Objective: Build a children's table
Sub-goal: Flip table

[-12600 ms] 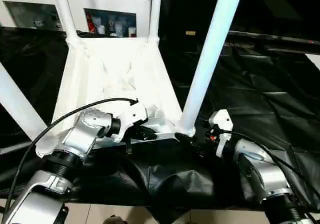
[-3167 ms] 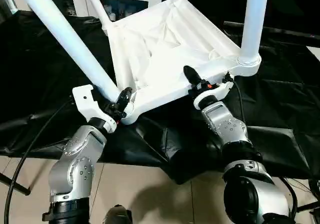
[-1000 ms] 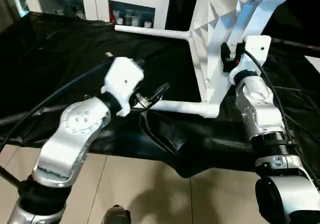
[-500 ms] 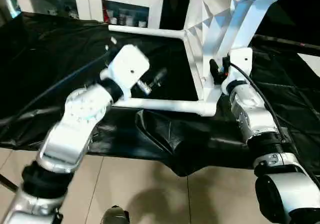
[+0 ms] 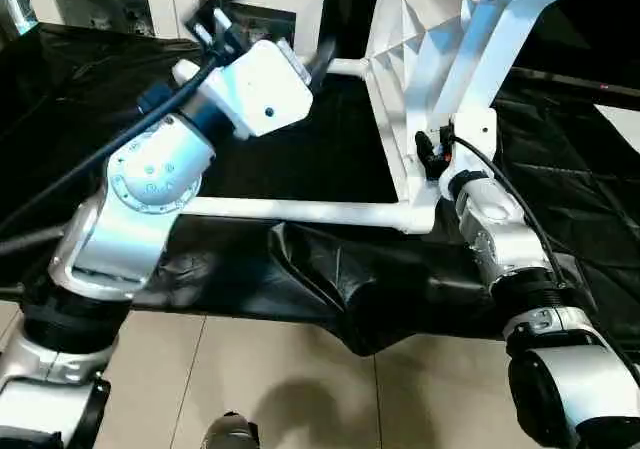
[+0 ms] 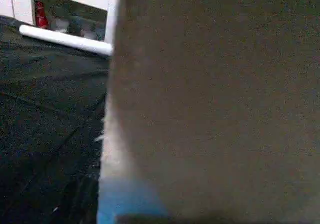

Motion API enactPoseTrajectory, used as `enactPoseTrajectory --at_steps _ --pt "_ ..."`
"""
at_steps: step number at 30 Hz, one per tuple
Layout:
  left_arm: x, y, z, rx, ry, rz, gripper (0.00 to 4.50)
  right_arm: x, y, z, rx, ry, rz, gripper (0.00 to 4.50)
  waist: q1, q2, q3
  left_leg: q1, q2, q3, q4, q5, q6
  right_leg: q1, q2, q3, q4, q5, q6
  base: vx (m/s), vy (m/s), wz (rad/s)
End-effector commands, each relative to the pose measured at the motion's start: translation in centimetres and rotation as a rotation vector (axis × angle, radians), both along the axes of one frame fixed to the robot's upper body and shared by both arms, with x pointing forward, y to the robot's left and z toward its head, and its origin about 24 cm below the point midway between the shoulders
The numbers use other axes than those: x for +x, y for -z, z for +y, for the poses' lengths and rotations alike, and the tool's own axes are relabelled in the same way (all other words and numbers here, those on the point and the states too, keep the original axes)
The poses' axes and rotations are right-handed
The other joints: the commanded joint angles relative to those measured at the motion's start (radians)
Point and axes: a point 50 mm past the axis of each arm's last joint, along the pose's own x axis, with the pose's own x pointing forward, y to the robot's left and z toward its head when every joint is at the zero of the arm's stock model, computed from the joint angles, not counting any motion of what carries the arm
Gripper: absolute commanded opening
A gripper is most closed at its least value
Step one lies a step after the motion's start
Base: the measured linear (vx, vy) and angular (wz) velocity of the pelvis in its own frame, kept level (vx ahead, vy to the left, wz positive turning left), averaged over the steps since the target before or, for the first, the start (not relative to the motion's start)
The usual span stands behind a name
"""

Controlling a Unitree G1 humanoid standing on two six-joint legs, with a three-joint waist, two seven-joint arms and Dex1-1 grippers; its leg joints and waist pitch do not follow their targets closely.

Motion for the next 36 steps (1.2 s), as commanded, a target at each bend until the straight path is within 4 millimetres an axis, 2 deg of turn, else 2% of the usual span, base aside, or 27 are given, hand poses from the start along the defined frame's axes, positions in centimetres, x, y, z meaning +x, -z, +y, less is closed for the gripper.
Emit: enactPoseTrajectory --at_steps 1,2,7,8,9,10,11,12,16,17,19,21,22,23,25,26,27,29,30,31,32,33,34,36 --pt "0.2 -0.7 0.1 0.021 -0.031 -0.060 4.50 0.1 -0.2 -0.2 -0.006 -0.001 -0.005 2.09 -0.009 0.031 -0.076 0.058 0.040 -0.029 -0.073 -0.327 -0.135 0.005 -0.057 0.029 -0.069 -0.106 -0.127 0.000 0.000 0.00" --pt "1.1 -0.7 0.6 0.048 -0.072 -0.062 4.50 0.1 -0.3 -0.2 -0.003 -0.002 -0.010 2.08 -0.009 0.037 -0.075 0.060 0.039 -0.030 -0.074 -0.339 -0.137 0.002 -0.056 0.029 -0.072 -0.116 -0.128 0.000 0.000 0.00" --pt "3.5 -1.4 2.0 0.063 -0.203 -0.080 4.50 0.1 -0.3 -0.2 -0.009 0.000 -0.018 2.07 -0.008 0.044 -0.077 0.060 0.039 -0.033 -0.074 -0.343 -0.146 0.004 -0.059 0.029 -0.066 -0.104 -0.141 0.000 0.000 0.00" --pt "4.0 -1.7 2.0 0.067 -0.214 -0.076 4.50 0.1 -0.3 -0.2 -0.011 -0.001 -0.020 2.06 -0.007 0.049 -0.078 0.059 0.039 -0.033 -0.073 -0.329 -0.143 0.006 -0.061 0.029 -0.064 -0.080 -0.152 0.000 0.000 0.00" --pt "4.0 -1.7 2.0 0.067 -0.214 -0.076 4.50 0.1 -0.3 -0.2 -0.011 -0.001 -0.020 2.06 -0.008 0.047 -0.077 0.058 0.038 -0.032 -0.073 -0.324 -0.140 0.005 -0.059 0.029 -0.066 -0.073 -0.153 0.000 0.000 0.00" --pt "4.2 -1.9 2.0 0.063 -0.221 -0.079 4.50 0.1 -0.4 -0.2 -0.010 -0.001 -0.022 2.06 -0.006 0.054 -0.079 0.058 0.039 -0.033 -0.072 -0.316 -0.141 0.007 -0.060 0.028 -0.062 -0.054 -0.160 0.000 0.000 0.00" --pt "4.4 -2.1 2.0 0.057 -0.230 -0.084 4.50 0.0 -0.4 -0.2 -0.009 -0.001 -0.024 2.06 -0.008 0.051 -0.077 0.057 0.038 -0.032 -0.073 -0.316 -0.139 0.007 -0.058 0.028 -0.064 -0.050 -0.161 0.000 0.000 0.00" --pt "4.5 -2.2 1.9 0.046 -0.226 -0.085 4.23 0.0 -0.4 -0.2 -0.009 -0.001 -0.027 2.06 -0.007 0.053 -0.077 0.059 0.038 -0.032 -0.073 -0.324 -0.137 0.007 -0.059 0.028 -0.065 -0.053 -0.165 0.000 0.000 0.00" --pt "4.5 -2.6 1.3 -0.036 -0.174 -0.084 4.10 -0.1 -0.3 -0.2 -0.005 0.001 -0.028 2.05 -0.003 0.053 -0.078 0.057 0.039 -0.031 -0.072 -0.318 -0.127 0.011 -0.063 0.029 -0.065 -0.051 -0.179 0.000 0.000 0.00" --pt "4.4 -2.6 1.1 -0.052 -0.168 -0.087 3.79 -0.1 -0.2 -0.1 -0.005 0.001 -0.028 2.04 -0.004 0.053 -0.077 0.056 0.040 -0.031 -0.072 -0.313 -0.123 0.011 -0.062 0.029 -0.065 -0.047 -0.179 0.000 0.000 0.00" --pt "4.4 -2.5 1.0 -0.067 -0.155 -0.085 3.71 -0.2 -0.1 0.0 -0.004 -0.002 -0.029 2.04 -0.004 0.053 -0.078 0.055 0.039 -0.032 -0.072 -0.307 -0.118 0.012 -0.062 0.028 -0.065 -0.045 -0.177 0.000 0.000 0.00" --pt "4.3 -2.4 0.9 -0.102 -0.145 -0.087 3.68 -0.2 -0.2 0.0 -0.009 -0.010 -0.034 2.04 -0.005 0.057 -0.078 0.055 0.039 -0.032 -0.072 -0.302 -0.115 0.012 -0.060 0.028 -0.065 -0.038 -0.176 0.000 0.000 0.00" --pt "4.3 -2.4 0.9 -0.106 -0.145 -0.088 3.52 -0.2 -0.2 0.0 -0.009 -0.010 -0.034 2.04 -0.005 0.064 -0.078 0.056 0.039 -0.031 -0.072 -0.309 -0.116 0.011 -0.060 0.029 -0.065 -0.041 -0.175 0.000 0.000 0.00" --pt "4.2 -2.5 0.9 -0.124 -0.139 -0.089 3.35 -0.2 -0.3 -0.1 -0.012 -0.009 -0.037 2.04 -0.006 0.061 -0.077 0.057 0.039 -0.031 -0.072 -0.315 -0.117 0.010 -0.060 0.028 -0.066 -0.046 -0.175 0.000 0.000 0.00" --pt "4.3 -2.6 0.9 -0.131 -0.133 -0.086 3.30 -0.2 -0.4 -0.2 -0.015 -0.006 -0.041 2.04 -0.006 0.059 -0.076 0.056 0.038 -0.030 -0.072 -0.326 -0.110 0.010 -0.061 0.030 -0.070 -0.077 -0.173 0.000 0.000 0.00" --pt "4.3 -2.5 0.7 -0.138 -0.120 -0.070 3.31 -0.2 -0.7 -0.4 -0.018 -0.003 -0.049 2.04 -0.004 0.079 -0.078 0.058 0.038 -0.033 -0.070 -0.326 -0.112 0.008 -0.063 0.031 -0.068 -0.083 -0.173 0.000 0.000 0.00" --pt "4.3 -2.5 0.7 -0.138 -0.120 -0.070 3.15 -0.2 -0.7 -0.4 -0.018 -0.003 -0.049 2.04 -0.006 0.074 -0.077 0.059 0.039 -0.030 -0.071 -0.332 -0.111 0.006 -0.061 0.031 -0.074 -0.087 -0.170 0.000 0.000 0.00" --pt "4.5 -2.3 0.7 -0.164 -0.117 -0.055 3.08 -0.2 -1.0 -0.8 -0.025 0.001 -0.061 2.03 -0.005 0.072 -0.077 0.058 0.038 -0.030 -0.071 -0.332 -0.107 0.009 -0.059 0.031 -0.073 -0.085 -0.174 0.000 0.000 0.00" --pt "4.5 -2.1 0.7 -0.175 -0.118 -0.042 3.06 -0.3 -1.1 -1.0 -0.033 0.001 -0.066 2.03 -0.004 0.072 -0.077 0.056 0.038 -0.029 -0.070 -0.318 -0.097 0.011 -0.061 0.032 -0.073 -0.083 -0.176 0.000 0.000 0.00" --pt "4.7 -2.0 1.0 -0.218 -0.126 -0.027 3.05 -0.3 -1.2 -1.3 -0.046 0.000 -0.071 2.02 -0.003 0.068 -0.078 0.055 0.038 -0.028 -0.069 -0.307 -0.091 0.012 -0.061 0.032 -0.073 -0.080 -0.177 0.000 0.000 0.00" --pt "4.8 -1.9 1.1 -0.247 -0.128 -0.011 3.04 -0.3 -1.3 -1.5 -0.054 0.000 -0.072 2.01 -0.001 0.062 -0.078 0.049 0.038 -0.026 -0.067 -0.263 -0.075 0.015 -0.062 0.032 -0.071 -0.062 -0.181 0.000 0.000 0.00" --pt "4.8 -1.9 1.1 -0.250 -0.129 -0.009 3.01 -0.4 -1.3 -1.6 -0.054 0.000 -0.072 2.01 0.000 0.065 -0.078 0.048 0.038 -0.027 -0.067 -0.255 -0.072 0.016 -0.063 0.031 -0.069 -0.063 -0.182 0.000 0.000 0.00" --pt "5.0 -1.7 1.8 -0.332 -0.141 0.036 2.97 -0.3 -1.6 -1.8 -0.080 -0.010 -0.077 2.01 -0.002 0.050 -0.077 0.046 0.037 -0.024 -0.067 -0.243 -0.062 0.017 -0.062 0.031 -0.072 -0.070 -0.180 0.000 0.000 0.00" --pt "5.1 -1.6 2.5 -0.422 -0.148 0.081 2.95 -0.2 -2.1 -2.1 -0.123 -0.025 -0.085 2.01 0.001 0.055 -0.076 0.047 0.037 -0.023 -0.065 -0.221 -0.047 0.017 -0.065 0.031 -0.071 -0.085 -0.185 0.000 0.000 0.00"
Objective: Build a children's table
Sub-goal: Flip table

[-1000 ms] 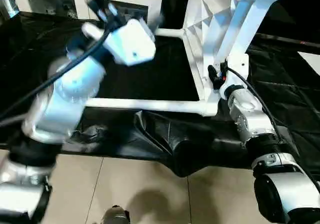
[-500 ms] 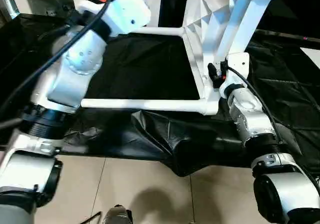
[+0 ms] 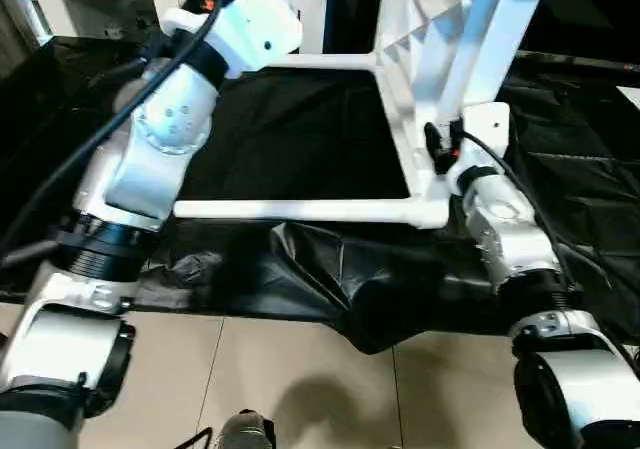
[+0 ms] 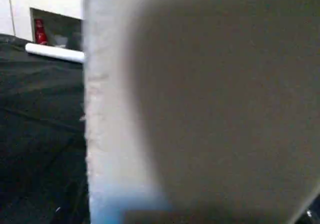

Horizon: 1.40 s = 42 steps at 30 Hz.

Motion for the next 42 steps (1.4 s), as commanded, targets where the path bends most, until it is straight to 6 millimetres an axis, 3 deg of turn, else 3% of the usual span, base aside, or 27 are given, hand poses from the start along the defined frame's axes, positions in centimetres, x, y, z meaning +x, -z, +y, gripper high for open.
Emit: enactPoseTrajectory --at_steps 1,4,5,7,8,11,12,13,15,17,18,21,24,26,27,28,29,30,31,32,33,34,35,37,40,41,42 --pt "0.0 -0.7 2.0 -0.296 0.014 0.038 2.95 0.0 -1.1 -1.0 -0.103 -0.034 -0.025 2.01 -0.007 -0.009 -0.083 0.047 0.039 -0.024 -0.064 -0.221 -0.047 0.018 -0.063 0.030 -0.071 -0.086 -0.183 0.000 0.000 0.00" --pt "0.1 -0.9 2.7 -0.418 0.020 0.065 2.95 0.1 -2.6 -1.9 -0.158 -0.044 -0.054 2.01 -0.004 -0.016 -0.081 0.047 0.036 -0.019 -0.059 -0.211 -0.015 0.016 -0.063 0.033 -0.078 -0.120 -0.172 0.000 0.000 0.00" --pt "0.4 -0.9 2.8 -0.514 0.035 0.091 2.95 0.2 -4.7 -3.4 -0.224 -0.037 -0.085 2.00 -0.005 -0.022 -0.080 0.046 0.036 -0.017 -0.059 -0.204 -0.008 0.017 -0.063 0.032 -0.079 -0.125 -0.171 0.000 0.000 0.00" --pt "0.6 -1.0 2.8 -0.594 0.052 0.111 2.95 0.4 -6.4 -4.5 -0.270 -0.027 -0.108 2.00 0.003 -0.025 -0.081 0.054 0.034 -0.009 -0.053 -0.195 0.014 0.015 -0.061 0.030 -0.082 -0.152 -0.176 0.000 0.000 0.00" --pt "0.8 -1.1 2.9 -0.707 0.069 0.134 2.95 0.5 -8.2 -5.4 -0.316 -0.030 -0.124 2.00 0.005 -0.027 -0.080 0.052 0.034 -0.007 -0.051 -0.192 0.026 0.014 -0.062 0.030 -0.083 -0.165 -0.173 0.000 0.000 0.00" --pt "1.1 -1.0 3.3 -0.807 0.067 0.151 2.95 0.7 -11.3 -6.7 -0.407 -0.035 -0.145 1.99 0.005 -0.027 -0.076 0.044 0.034 -0.009 -0.051 -0.205 0.031 0.015 -0.065 0.027 -0.087 -0.215 -0.162 0.000 0.000 0.00" --pt "1.1 -0.9 3.3 -0.807 0.067 0.152 2.95 0.7 -11.4 -6.7 -0.409 -0.035 -0.145 1.99 0.004 -0.026 -0.076 0.043 0.034 -0.010 -0.051 -0.211 0.029 0.015 -0.066 0.027 -0.087 -0.224 -0.158 0.000 0.000 0.00" --pt "1.1 -0.6 3.3 -0.827 0.061 0.170 2.95 0.7 -13.0 -7.3 -0.468 -0.038 -0.143 1.98 0.005 -0.025 -0.077 0.046 0.035 -0.010 -0.051 -0.217 0.026 0.012 -0.065 0.027 -0.089 -0.231 -0.152 0.000 0.000 0.00" --pt "1.2 -0.1 3.3 -0.851 0.058 0.195 2.95 0.6 -14.2 -7.5 -0.517 -0.050 -0.135 1.94 -0.004 -0.023 -0.077 0.049 0.039 -0.014 -0.055 -0.249 0.007 0.007 -0.062 0.027 -0.089 -0.222 -0.147 0.000 0.000 0.00" --pt "1.1 0.5 3.4 -0.875 0.052 0.224 2.93 0.6 -15.3 -7.5 -0.561 -0.072 -0.120 1.93 -0.013 -0.039 -0.075 0.050 0.041 -0.016 -0.061 -0.290 -0.013 0.008 -0.058 0.025 -0.091 -0.216 -0.143 0.000 0.000 0.00" --pt "1.1 1.1 3.5 -0.887 0.040 0.248 2.92 0.6 -16.2 -7.3 -0.605 -0.099 -0.106 1.92 -0.019 -0.055 -0.075 0.053 0.041 -0.016 -0.060 -0.321 -0.019 0.007 -0.059 0.025 -0.092 -0.229 -0.142 0.000 0.000 0.00" --pt "0.8 2.6 3.7 -0.896 -0.001 0.315 2.92 0.7 -17.7 -6.8 -0.711 -0.176 -0.058 1.92 -0.021 -0.061 -0.072 0.048 0.042 -0.017 -0.055 -0.323 -0.012 0.007 -0.066 0.026 -0.094 -0.261 -0.143 0.000 0.000 0.00" --pt "0.4 3.8 3.9 -0.916 -0.034 0.352 2.83 1.0 -18.5 -6.1 -0.747 -0.220 -0.058 1.92 -0.021 -0.057 -0.068 0.047 0.042 -0.017 -0.055 -0.341 -0.014 0.002 -0.067 0.027 -0.100 -0.303 -0.136 0.000 0.000 0.00" --pt "-0.1 4.7 4.0 -0.921 -0.065 0.370 2.75 1.2 -19.0 -5.6 -0.776 -0.240 -0.064 1.92 -0.028 -0.056 -0.068 0.052 0.047 -0.022 -0.059 -0.394 -0.045 -0.005 -0.063 0.025 -0.100 -0.323 -0.127 0.000 0.000 0.00" --pt "-0.5 5.4 4.2 -0.925 -0.086 0.383 2.70 1.3 -19.3 -5.2 -0.801 -0.254 -0.069 1.92 -0.032 -0.064 -0.069 0.054 0.049 -0.022 -0.057 -0.416 -0.054 -0.007 -0.063 0.023 -0.099 -0.331 -0.131 0.000 0.000 0.00" --pt "-0.9 6.2 4.4 -0.925 -0.112 0.397 2.70 1.5 -19.7 -4.8 -0.827 -0.266 -0.072 1.92 -0.037 -0.061 -0.066 0.056 0.049 -0.025 -0.058 -0.458 -0.065 -0.012 -0.064 0.022 -0.101 -0.359 -0.127 0.000 0.000 0.00" --pt "-1.5 7.4 4.8 -0.921 -0.150 0.418 2.61 1.7 -20.2 -4.1 -0.867 -0.283 -0.078 1.92 -0.047 -0.076 -0.063 0.054 0.048 -0.024 -0.057 -0.479 -0.066 -0.016 -0.063 0.021 -0.106 -0.378 -0.124 0.000 0.000 0.00" --pt "-1.6 7.6 4.9 -0.921 -0.156 0.422 2.56 1.7 -20.3 -4.0 -0.873 -0.286 -0.079 1.92 -0.052 -0.069 -0.061 0.054 0.048 -0.029 -0.058 -0.511 -0.073 -0.017 -0.064 0.020 -0.107 -0.421 -0.108 0.000 0.000 0.00" --pt "-1.8 8.1 5.1 -0.920 -0.172 0.433 2.49 1.8 -20.5 -3.6 -0.886 -0.297 -0.084 1.92 -0.054 -0.064 -0.061 0.061 0.048 -0.030 -0.057 -0.545 -0.086 -0.027 -0.063 0.022 -0.112 -0.440 -0.095 0.000 0.000 0.00" --pt "-2.2 8.9 5.4 -0.920 -0.200 0.453 2.49 1.9 -20.7 -3.0 -0.904 -0.321 -0.087 1.92 -0.060 -0.080 -0.059 0.061 0.047 -0.031 -0.059 -0.574 -0.094 -0.031 -0.057 0.020 -0.116 -0.452 -0.084 0.000 0.000 0.00" --pt "-2.5 9.6 5.7 -0.916 -0.214 0.473 2.42 2.0 -20.7 -2.5 -0.913 -0.338 -0.088 1.92 -0.058 -0.075 -0.059 0.065 0.048 -0.035 -0.059 -0.590 -0.102 -0.033 -0.060 0.019 -0.112 -0.457 -0.083 0.000 0.000 0.00" --pt "-2.7 10.3 5.8 -0.917 -0.218 0.495 2.35 2.1 -20.6 -2.1 -0.920 -0.362 -0.085 1.92 -0.065 -0.085 -0.057 0.062 0.049 -0.038 -0.062 -0.622 -0.113 -0.033 -0.059 0.016 -0.116 -0.472 -0.076 0.000 0.000 0.00" --pt "-3.0 11.1 5.9 -0.909 -0.218 0.524 2.29 2.3 -20.4 -1.5 -0.935 -0.390 -0.081 1.92 -0.064 -0.080 -0.057 0.063 0.049 -0.043 -0.062 -0.636 -0.121 -0.034 -0.061 0.016 -0.113 -0.475 -0.075 0.000 0.000 0.00" --pt "-3.4 12.2 6.1 -0.893 -0.224 0.557 2.18 2.5 -20.0 -0.6 -0.959 -0.428 -0.076 1.92 -0.070 -0.084 -0.057 0.070 0.050 -0.046 -0.064 -0.697 -0.142 -0.044 -0.057 0.015 -0.116 -0.474 -0.071 0.000 0.000 0.00" --pt "-3.6 12.6 6.4 -0.886 -0.238 0.574 2.02 2.6 -19.6 0.3 -0.966 -0.472 -0.072 1.92 -0.074 -0.084 -0.055 0.076 0.049 -0.051 -0.067 -0.763 -0.160 -0.052 -0.054 0.012 -0.116 -0.478 -0.071 0.000 0.000 0.00" --pt "-3.5 12.7 6.5 -0.873 -0.239 0.581 1.95 2.6 -19.2 1.0 -0.975 -0.507 -0.065 1.92 -0.073 -0.090 -0.057 0.078 0.050 -0.050 -0.066 -0.764 -0.159 -0.053 -0.054 0.012 -0.116 -0.471 -0.073 0.000 0.000 0.00" --pt "-3.5 12.8 6.5 -0.862 -0.236 0.586 1.89 2.6 -18.8 1.4 -0.987 -0.532 -0.058 1.92 -0.069 -0.086 -0.057 0.082 0.050 -0.050 -0.065 -0.766 -0.161 -0.056 -0.054 0.012 -0.116 -0.454 -0.077 0.000 0.000 0.00"
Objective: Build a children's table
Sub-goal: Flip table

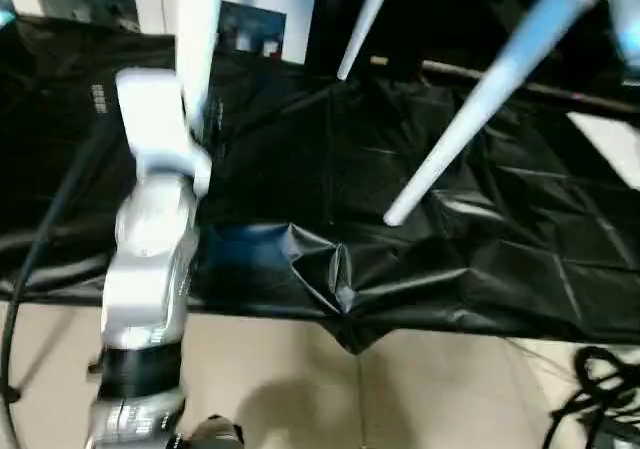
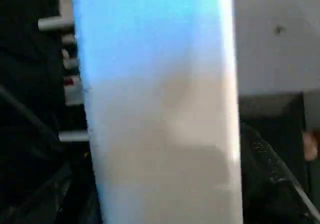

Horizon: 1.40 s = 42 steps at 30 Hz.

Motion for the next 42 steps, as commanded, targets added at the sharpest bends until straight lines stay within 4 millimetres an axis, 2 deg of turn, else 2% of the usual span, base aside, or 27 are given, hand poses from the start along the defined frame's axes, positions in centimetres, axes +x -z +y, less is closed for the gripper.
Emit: enactPoseTrajectory --at_steps 1,7,9,13,15,16,17,18,19,20,21,22,23,24,25,26,27,29,30,34,35,36,37,38,39,41,42 --pt "0.2 0.6 1.3 0.004 -0.059 0.045 1.89 0.6 4.2 -1.7 -0.043 -0.008 0.284 1.92 -0.018 0.040 -0.051 0.086 0.051 -0.055 -0.079 -0.766 -0.185 -0.052 -0.042 0.024 -0.109 -0.436 -0.092 0.000 0.000 0.00" --pt "0.0 1.2 1.4 0.039 -0.056 0.070 1.75 0.5 5.8 0.0 -0.109 -0.099 0.344 1.92 -0.032 0.038 -0.048 0.074 0.052 -0.067 -0.093 -0.834 -0.216 -0.037 -0.044 0.008 -0.104 -0.466 -0.090 0.000 0.000 0.00" --pt "-0.1 1.4 1.4 0.043 -0.051 0.075 1.74 0.5 5.8 0.3 -0.107 -0.119 0.345 2.48 -0.034 0.039 -0.045 0.079 0.051 -0.065 -0.094 -0.869 -0.218 -0.043 -0.042 0.003 -0.108 -0.476 -0.094 0.000 0.000 0.00" --pt "0.1 1.2 1.4 0.057 -0.032 0.070 1.72 0.3 5.7 0.7 -0.100 -0.150 0.344 2.77 -0.040 0.045 -0.037 0.082 0.052 -0.059 -0.100 -0.933 -0.219 -0.044 -0.034 -0.017 -0.112 -0.531 -0.092 0.000 0.000 0.00" --pt "0.4 1.0 1.4 0.064 -0.028 0.067 1.72 0.2 5.6 0.8 -0.093 -0.166 0.341 2.98 -0.036 0.057 -0.037 0.063 0.055 -0.043 -0.134 -0.971 -0.232 -0.027 -0.010 -0.036 -0.081 -0.499 -0.104 0.000 0.000 0.00" --pt "0.5 1.0 1.5 0.067 -0.026 0.067 1.72 0.2 5.6 0.8 -0.092 -0.170 0.340 3.03 -0.020 0.059 -0.038 0.020 0.060 -0.010 -0.187 -0.995 -0.231 0.009 0.018 -0.050 -0.005 -0.430 -0.124 -0.056 -0.009 0.02" --pt "0.7 1.0 1.6 0.077 -0.026 0.066 1.72 0.1 5.6 0.9 -0.085 -0.182 0.335 3.11 0.008 0.054 -0.047 -0.004 0.060 0.015 -0.212 -0.967 -0.221 0.045 0.019 -0.044 0.075 -0.355 -0.132 -0.096 -0.030 0.20" --pt "0.9 0.9 1.7 0.085 -0.026 0.066 1.72 0.1 5.6 1.0 -0.079 -0.196 0.334 3.20 0.014 -0.006 -0.052 0.064 0.043 0.052 -0.113 -0.745 -0.207 -0.059 -0.046 0.020 -0.028 -0.605 -0.113 -0.096 -0.030 0.20" --pt "0.9 0.9 1.7 0.085 -0.026 0.066 1.72 0.1 5.6 1.0 -0.079 -0.196 0.334 3.32 0.014 -0.006 -0.052 0.064 0.043 0.052 -0.113 -0.745 -0.207 -0.059 -0.046 0.020 -0.028 -0.605 -0.113 -0.012 -0.099 0.20" --pt "1.1 0.9 1.8 0.094 -0.024 0.067 1.72 0.0 5.7 1.1 -0.072 -0.212 0.336 3.32 -0.028 -0.014 -0.021 0.083 0.007 -0.100 0.148 -0.286 -0.086 -0.078 -0.196 0.105 -0.189 -1.018 -0.068 0.070 -0.035 -0.32" --pt "1.1 0.9 1.9 0.097 -0.023 0.067 1.72 0.0 5.7 1.2 -0.070 -0.217 0.337 3.46 -0.023 -0.003 -0.026 0.037 -0.005 -0.137 0.129 -0.193 -0.097 0.008 -0.184 0.073 -0.145 -0.933 -0.101 0.070 -0.035 -0.32" --pt "1.2 0.9 1.9 0.103 -0.021 0.067 1.72 -0.1 5.7 1.2 -0.066 -0.225 0.340 3.46 -0.026 0.036 -0.042 0.074 0.030 -0.121 0.016 -0.374 -0.169 0.006 -0.088 -0.013 -0.097 -0.671 -0.132 0.030 0.074 -0.32" --pt "1.2 0.9 1.9 0.103 -0.021 0.067 1.72 -0.1 5.7 1.2 -0.066 -0.225 0.340 3.46 -0.033 0.055 -0.034 0.089 0.042 -0.125 -0.030 -0.579 -0.185 -0.027 -0.028 -0.024 -0.065 -0.504 -0.131 -0.070 0.035 0.06" --pt "1.2 0.9 1.9 0.103 -0.021 0.067 1.72 -0.1 5.7 1.2 -0.066 -0.225 0.340 3.46 -0.057 0.069 -0.045 0.087 0.063 -0.139 -0.081 -0.771 -0.191 0.000 -0.010 -0.036 -0.028 -0.205 -0.167 -0.070 0.035 0.06" --pt "1.2 0.9 1.9 0.103 -0.021 0.067 1.72 -0.1 5.7 1.2 -0.066 -0.225 0.340 3.46 -0.062 0.078 -0.039 0.081 0.066 -0.139 -0.101 -0.825 -0.175 0.010 -0.010 -0.042 -0.028 -0.142 -0.174 -0.111 0.015 0.00" --pt "1.2 0.9 1.9 0.103 -0.021 0.067 1.72 -0.1 5.7 1.2 -0.066 -0.225 0.340 3.46 -0.067 0.078 -0.031 0.089 0.065 -0.129 -0.118 -0.903 -0.145 0.021 -0.017 -0.046 -0.042 -0.150 -0.164 -0.054 0.008 0.00" --pt "1.2 0.9 1.9 0.103 -0.021 0.067 1.72 -0.1 5.7 1.2 -0.066 -0.225 0.340 3.46 -0.069 0.072 -0.030 0.096 0.061 -0.123 -0.116 -0.906 -0.139 0.019 -0.020 -0.045 -0.054 -0.191 -0.156 -0.054 0.008 0.00" --pt "1.3 0.9 2.0 0.106 -0.021 0.069 1.69 -0.1 5.7 1.3 -0.065 -0.235 0.337 3.53 -0.068 0.054 -0.025 0.129 0.043 -0.098 -0.089 -0.858 -0.127 0.001 -0.039 -0.048 -0.115 -0.426 -0.111 -0.010 -0.028 0.04" --pt "1.4 0.9 2.1 0.111 -0.019 0.071 1.68 -0.3 5.3 1.7 -0.047 -0.269 0.295 3.56 -0.066 0.046 -0.031 0.135 0.039 -0.093 -0.079 -0.807 -0.120 0.009 -0.050 -0.047 -0.129 -0.485 -0.090 -0.019 -0.057 0.08" --pt "2.2 1.1 2.8 0.145 -0.004 0.090 1.65 -2.1 3.1 4.1 0.200 -0.528 0.080 3.56 -0.058 0.043 -0.035 0.119 0.039 -0.091 -0.082 -0.668 -0.102 0.026 -0.072 -0.044 -0.146 -0.529 -0.055 -0.005 -0.069 -0.03" --pt "2.3 1.2 3.1 0.156 -0.010 0.093 1.64 -2.7 2.6 4.4 0.287 -0.599 0.047 3.56 -0.052 0.037 -0.046 0.101 0.046 -0.096 -0.087 -0.573 -0.105 0.044 -0.079 -0.036 -0.136 -0.474 -0.068 -0.011 -0.053 -0.10" --pt "2.3 1.2 3.2 0.159 -0.011 0.094 1.64 -2.9 2.4 4.4 0.309 -0.619 0.038 3.56 -0.047 0.042 -0.046 0.103 0.048 -0.095 -0.089 -0.550 -0.108 0.040 -0.080 -0.031 -0.134 -0.447 -0.081 -0.011 -0.053 -0.10" --pt "2.4 1.2 3.2 0.161 -0.013 0.094 1.64 -3.1 2.3 4.4 0.323 -0.632 0.032 3.56 -0.043 0.036 -0.055 0.104 0.050 -0.090 -0.087 -0.492 -0.113 0.034 -0.076 -0.023 -0.123 -0.363 -0.117 -0.034 -0.052 -0.01" --pt "2.5 1.3 3.4 0.171 -0.019 0.100 1.64 -3.4 2.0 4.5 0.372 -0.665 0.010 3.56 -0.029 0.028 -0.059 0.092 0.046 -0.080 -0.086 -0.395 -0.104 0.036 -0.071 -0.015 -0.110 -0.292 -0.141 -0.032 -0.053 0.04" --pt "2.6 1.4 3.7 0.180 -0.026 0.103 1.64 -3.8 1.8 4.5 0.433 -0.699 0.001 3.56 -0.023 0.028 -0.053 0.091 0.046 -0.073 -0.088 -0.369 -0.098 0.023 -0.064 -0.012 -0.108 -0.303 -0.153 -0.032 -0.053 0.04" --pt "2.6 1.7 4.2 0.194 -0.021 0.112 1.64 -4.5 1.8 4.5 0.528 -0.747 -0.016 3.56 -0.022 0.032 -0.040 0.096 0.044 -0.073 -0.090 -0.486 -0.115 0.005 -0.060 -0.016 -0.123 -0.461 -0.124 0.000 0.000 0.00" --pt "2.6 1.9 4.5 0.202 -0.020 0.113 1.64 -4.8 2.1 4.6 0.576 -0.764 -0.016 3.56 -0.024 0.031 -0.042 0.098 0.044 -0.079 -0.089 -0.526 -0.126 0.003 -0.063 -0.018 -0.126 -0.519 -0.099 0.000 0.000 0.00"
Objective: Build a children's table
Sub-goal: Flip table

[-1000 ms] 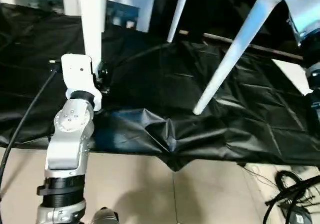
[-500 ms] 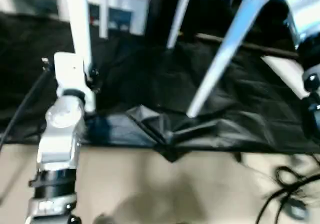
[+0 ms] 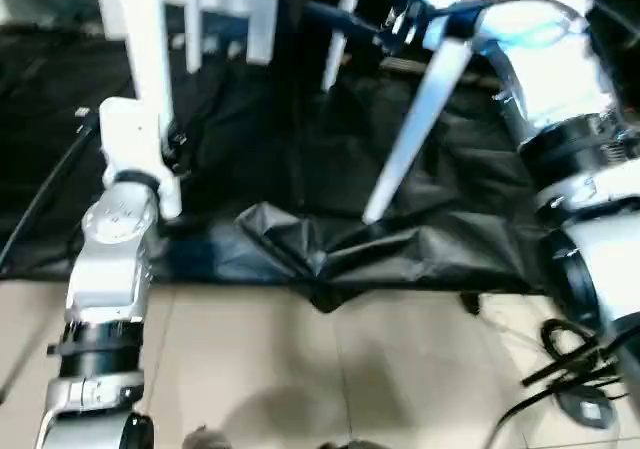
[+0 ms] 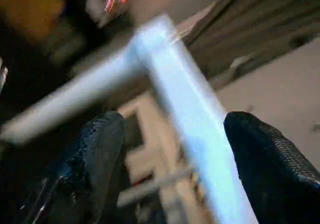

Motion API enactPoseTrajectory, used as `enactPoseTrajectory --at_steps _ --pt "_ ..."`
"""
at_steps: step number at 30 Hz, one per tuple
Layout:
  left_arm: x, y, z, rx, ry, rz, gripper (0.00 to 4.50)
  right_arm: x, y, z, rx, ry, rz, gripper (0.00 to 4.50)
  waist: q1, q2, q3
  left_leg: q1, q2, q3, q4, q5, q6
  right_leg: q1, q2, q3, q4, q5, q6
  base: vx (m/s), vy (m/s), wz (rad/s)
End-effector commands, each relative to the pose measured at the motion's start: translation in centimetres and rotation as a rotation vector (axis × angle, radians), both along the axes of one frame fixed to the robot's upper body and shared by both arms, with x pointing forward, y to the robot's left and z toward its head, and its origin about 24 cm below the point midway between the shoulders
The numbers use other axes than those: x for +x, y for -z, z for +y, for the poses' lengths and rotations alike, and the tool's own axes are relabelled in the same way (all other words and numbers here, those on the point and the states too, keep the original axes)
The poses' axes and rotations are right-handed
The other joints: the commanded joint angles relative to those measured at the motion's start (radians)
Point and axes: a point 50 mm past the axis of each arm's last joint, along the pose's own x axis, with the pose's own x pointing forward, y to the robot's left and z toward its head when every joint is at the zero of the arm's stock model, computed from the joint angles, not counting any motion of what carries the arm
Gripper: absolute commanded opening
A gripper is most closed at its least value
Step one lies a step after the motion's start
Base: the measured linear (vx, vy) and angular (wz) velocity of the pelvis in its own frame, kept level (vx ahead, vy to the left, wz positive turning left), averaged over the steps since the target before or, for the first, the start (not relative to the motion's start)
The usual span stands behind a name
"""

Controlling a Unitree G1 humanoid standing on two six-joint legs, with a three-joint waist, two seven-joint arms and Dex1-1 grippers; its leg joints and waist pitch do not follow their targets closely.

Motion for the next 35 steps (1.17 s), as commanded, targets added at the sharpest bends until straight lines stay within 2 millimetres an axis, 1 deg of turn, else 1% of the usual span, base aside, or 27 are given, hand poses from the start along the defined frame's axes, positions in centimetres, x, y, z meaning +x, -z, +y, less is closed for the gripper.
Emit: enactPoseTrajectory --at_steps 1,3,4,5,6,7,8,9,10,11,12,13,15,16,17,19,21,24,26,27,28,30,31,32,33,34,35 --pt "0.2 1.4 0.1 0.029 0.009 0.068 1.99 -0.5 -0.1 -0.9 0.100 -0.023 0.015 3.56 -0.004 0.036 -0.052 0.016 0.017 0.001 -0.097 -0.448 -0.036 0.012 -0.061 0.041 -0.107 -0.557 -0.026 0.000 0.000 0.00" --pt "0.0 1.6 0.5 0.023 0.042 0.064 2.33 -1.0 2.0 -0.9 0.189 -0.038 0.109 3.56 0.004 0.035 -0.060 0.014 0.019 0.002 -0.100 -0.398 -0.041 0.018 -0.063 0.042 -0.103 -0.509 -0.022 0.000 0.000 0.00" --pt "-0.1 1.6 0.6 0.022 0.048 0.061 2.36 -1.2 2.8 -0.9 0.219 -0.038 0.150 3.56 0.008 0.036 -0.061 0.014 0.020 0.005 -0.105 -0.350 -0.044 0.018 -0.059 0.047 -0.099 -0.446 -0.026 0.000 0.000 0.00" --pt "-0.4 1.5 0.8 0.020 0.055 0.053 2.43 -1.4 4.8 -1.2 0.250 -0.013 0.231 3.56 0.013 0.039 -0.063 0.011 0.022 0.006 -0.111 -0.311 -0.051 0.024 -0.057 0.050 -0.095 -0.386 -0.031 0.000 0.000 0.00" --pt "-0.8 1.4 1.0 0.020 0.054 0.039 2.52 -1.6 6.7 -1.5 0.271 0.017 0.304 3.56 0.013 0.039 -0.063 0.011 0.022 0.006 -0.111 -0.311 -0.051 0.024 -0.057 0.050 -0.095 -0.386 -0.031 0.000 0.000 0.00" --pt "-0.9 1.3 1.1 0.015 0.057 0.035 2.52 -1.7 7.4 -1.6 0.280 0.027 0.328 3.56 0.015 0.040 -0.068 0.011 0.026 0.007 -0.115 -0.306 -0.066 0.024 -0.050 0.050 -0.081 -0.304 -0.058 0.000 0.000 0.00" --pt "-1.6 1.3 1.3 -0.005 0.073 0.020 2.64 -2.4 11.0 -2.1 0.338 0.095 0.459 3.56 0.024 0.052 -0.072 0.016 0.026 0.011 -0.115 -0.313 -0.079 0.024 -0.049 0.053 -0.082 -0.271 -0.070 0.058 -0.002 0.05" --pt "-1.9 1.3 1.4 -0.008 0.076 0.017 2.64 -2.7 12.5 -2.4 0.365 0.130 0.509 3.56 0.021 0.051 -0.072 0.010 0.026 0.011 -0.114 -0.311 -0.083 0.022 -0.049 0.054 -0.077 -0.251 -0.079 0.058 -0.002 0.05" --pt "-2.2 1.4 1.4 -0.013 0.081 0.015 2.72 -3.0 13.8 -2.7 0.385 0.162 0.551 3.56 0.021 0.063 -0.075 0.005 0.023 0.008 -0.116 -0.332 -0.086 0.025 -0.045 0.052 -0.073 -0.246 -0.090 0.072 -0.002 0.01" --pt "-2.9 1.6 1.6 -0.022 0.089 0.010 2.81 -3.7 16.4 -3.3 0.426 0.236 0.630 3.56 0.021 0.050 -0.084 0.001 0.022 0.012 -0.109 -0.294 -0.082 0.031 -0.046 0.054 -0.071 -0.203 -0.094 0.073 -0.004 -0.03" --pt "-3.6 1.8 1.7 -0.034 0.091 0.002 2.89 -4.4 19.0 -4.0 0.473 0.317 0.707 3.56 0.023 0.058 -0.085 -0.009 0.024 0.016 -0.108 -0.201 -0.081 0.034 -0.045 0.057 -0.057 -0.070 -0.123 0.073 -0.004 -0.03" --pt "-3.7 1.8 1.7 -0.037 0.092 0.000 2.89 -4.6 19.4 -4.2 0.481 0.332 0.720 3.56 0.023 0.054 -0.085 -0.011 0.021 0.019 -0.106 -0.166 -0.075 0.036 -0.042 0.057 -0.054 -0.032 -0.129 0.080 -0.001 -0.03" --pt "-5.1 2.8 1.6 -0.110 0.102 0.001 3.06 -5.6 23.0 -5.5 0.502 0.492 0.885 3.56 0.025 0.064 -0.085 -0.016 0.014 0.023 -0.102 -0.091 -0.061 0.048 -0.036 0.060 -0.044 0.033 -0.148 0.064 0.011 -0.05" --pt "-5.1 2.8 1.6 -0.110 0.102 0.001 3.15 -5.6 23.0 -5.5 0.502 0.492 0.885 3.56 0.023 0.060 -0.084 -0.017 0.015 0.026 -0.102 -0.083 -0.055 0.049 -0.037 0.061 -0.046 0.037 -0.149 0.054 0.015 -0.06" --pt "-6.4 4.4 1.3 -0.155 0.069 0.067 3.22 -6.6 24.1 -6.3 0.521 0.603 0.950 3.56 0.020 0.066 -0.082 -0.015 0.015 0.028 -0.103 -0.080 -0.052 0.049 -0.035 0.065 -0.047 0.033 -0.146 0.053 0.009 -0.05" --pt "-7.3 5.4 1.1 -0.166 0.022 0.100 3.22 -7.1 24.5 -6.6 0.532 0.652 0.972 3.56 0.016 0.081 -0.079 -0.013 0.012 0.033 -0.105 -0.100 -0.049 0.048 -0.032 0.069 -0.053 -0.002 -0.128 0.027 0.005 -0.03" --pt "-8.7 6.4 0.7 -0.084 -0.076 0.090 3.22 -7.8 25.0 -6.8 0.492 0.739 0.960 3.56 0.011 0.073 -0.069 -0.014 0.016 0.034 -0.112 -0.167 -0.040 0.047 -0.031 0.070 -0.074 -0.118 -0.084 0.000 0.000 0.00" --pt "-9.5 6.3 0.0 -0.062 -0.049 0.043 3.22 -8.3 25.3 -6.9 0.466 0.757 0.940 3.56 0.017 0.075 -0.062 -0.005 0.016 0.034 -0.116 -0.261 -0.030 0.032 -0.034 0.072 -0.099 -0.315 -0.028 0.000 0.000 0.00" --pt "-10.6 6.0 -0.4 -0.081 0.016 0.004 3.22 -9.0 25.7 -7.0 0.475 0.775 0.921 3.56 0.020 0.067 -0.059 0.001 0.017 0.031 -0.116 -0.301 -0.025 0.023 -0.037 0.069 -0.107 -0.389 -0.010 0.000 0.000 0.00" --pt "-10.7 6.0 -0.5 -0.082 0.017 0.005 3.22 -9.1 25.7 -7.1 0.475 0.777 0.920 3.56 0.020 0.070 -0.058 0.001 0.019 0.030 -0.118 -0.310 -0.027 0.023 -0.037 0.070 -0.106 -0.396 -0.010 0.000 0.000 0.00" --pt "-11.1 6.1 -0.5 -0.081 0.033 0.010 3.22 -9.3 25.9 -7.0 0.469 0.776 0.923 3.56 0.016 0.065 -0.054 0.003 0.018 0.030 -0.118 -0.338 -0.026 0.018 -0.032 0.067 -0.112 -0.432 0.001 0.000 0.000 0.00" --pt "-11.8 6.3 -0.5 -0.087 0.036 0.026 3.22 -9.7 26.1 -7.0 0.465 0.784 0.937 3.56 0.015 0.064 -0.054 0.003 0.016 0.029 -0.117 -0.349 -0.025 0.017 -0.032 0.067 -0.113 -0.447 0.009 0.000 0.000 0.00" --pt "-12.1 6.3 -0.5 -0.094 0.031 0.031 3.22 -9.9 26.2 -6.9 0.479 0.775 0.945 3.56 0.013 0.055 -0.052 -0.003 0.016 0.029 -0.118 -0.348 -0.024 0.018 -0.032 0.066 -0.115 -0.471 0.025 0.000 0.000 0.00" --pt "-12.3 6.3 -0.5 -0.097 0.023 0.034 3.22 -10.1 26.3 -6.9 0.489 0.773 0.949 3.56 0.015 0.061 -0.051 -0.002 0.016 0.028 -0.119 -0.349 -0.026 0.015 -0.032 0.067 -0.115 -0.478 0.030 0.000 0.000 0.00" --pt "-12.5 6.3 -0.5 -0.109 0.015 0.031 3.22 -10.1 26.4 -6.8 0.489 0.775 0.962 3.56 0.013 0.054 -0.052 -0.003 0.016 0.027 -0.118 -0.350 -0.025 0.016 -0.032 0.066 -0.115 -0.482 0.033 0.000 0.000 0.00" --pt "-12.7 6.2 -0.5 -0.104 0.003 0.023 3.22 -10.1 26.5 -6.7 0.490 0.779 0.969 3.56 0.015 0.058 -0.053 -0.002 0.015 0.026 -0.118 -0.352 -0.026 0.015 -0.032 0.065 -0.116 -0.487 0.038 0.000 0.000 0.00" --pt "-12.8 6.2 -0.5 -0.090 -0.020 0.027 3.22 -10.0 26.7 -6.6 0.490 0.783 0.978 3.56 0.013 0.056 -0.052 -0.001 0.014 0.027 -0.118 -0.356 -0.026 0.012 -0.030 0.066 -0.118 -0.484 0.042 0.000 0.000 0.00"
